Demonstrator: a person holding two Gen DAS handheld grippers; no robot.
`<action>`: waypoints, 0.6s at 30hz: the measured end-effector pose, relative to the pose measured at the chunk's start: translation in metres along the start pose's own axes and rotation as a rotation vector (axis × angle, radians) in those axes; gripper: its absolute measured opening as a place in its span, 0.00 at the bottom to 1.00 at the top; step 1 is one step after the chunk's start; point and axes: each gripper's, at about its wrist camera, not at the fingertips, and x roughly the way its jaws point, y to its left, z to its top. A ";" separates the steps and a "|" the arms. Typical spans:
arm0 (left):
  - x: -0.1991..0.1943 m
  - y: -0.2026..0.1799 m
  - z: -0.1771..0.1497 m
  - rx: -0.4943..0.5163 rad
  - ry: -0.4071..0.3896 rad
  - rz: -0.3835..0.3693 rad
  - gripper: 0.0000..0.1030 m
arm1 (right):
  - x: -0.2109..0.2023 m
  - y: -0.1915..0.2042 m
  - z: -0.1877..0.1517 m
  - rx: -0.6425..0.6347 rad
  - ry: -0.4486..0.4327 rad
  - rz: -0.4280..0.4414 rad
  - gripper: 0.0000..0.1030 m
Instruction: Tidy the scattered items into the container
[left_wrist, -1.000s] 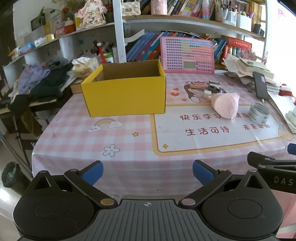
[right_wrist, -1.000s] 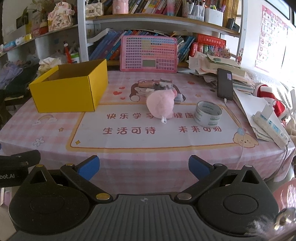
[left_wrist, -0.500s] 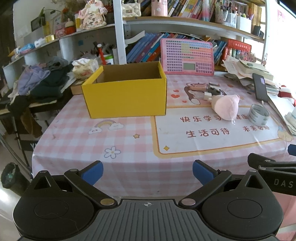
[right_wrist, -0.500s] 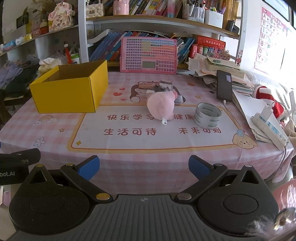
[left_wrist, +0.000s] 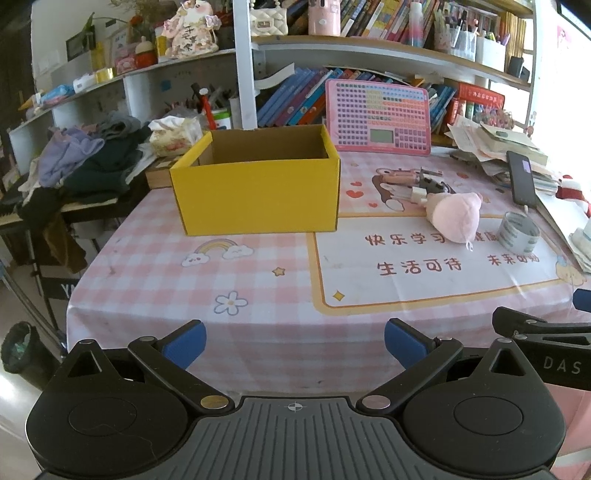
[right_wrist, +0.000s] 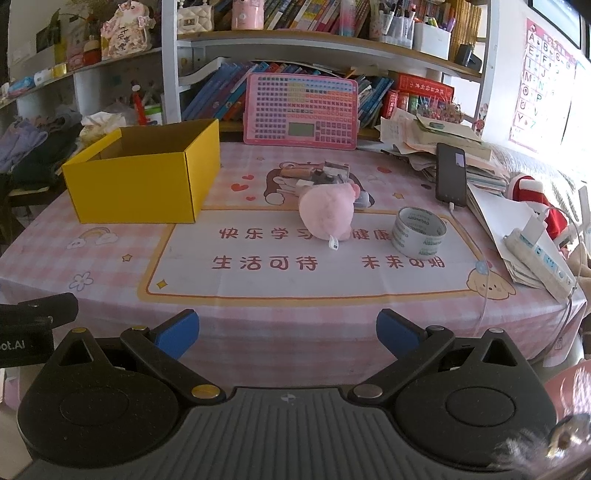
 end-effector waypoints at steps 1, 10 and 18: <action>0.000 0.001 0.000 -0.005 0.002 0.004 1.00 | 0.000 0.000 0.000 0.001 0.001 -0.002 1.00; 0.003 0.006 -0.003 -0.009 0.019 0.004 1.00 | 0.002 0.008 -0.004 -0.017 0.008 -0.012 1.00; 0.007 0.006 -0.006 -0.013 0.041 0.031 1.00 | 0.006 0.004 -0.005 -0.002 0.020 0.007 1.00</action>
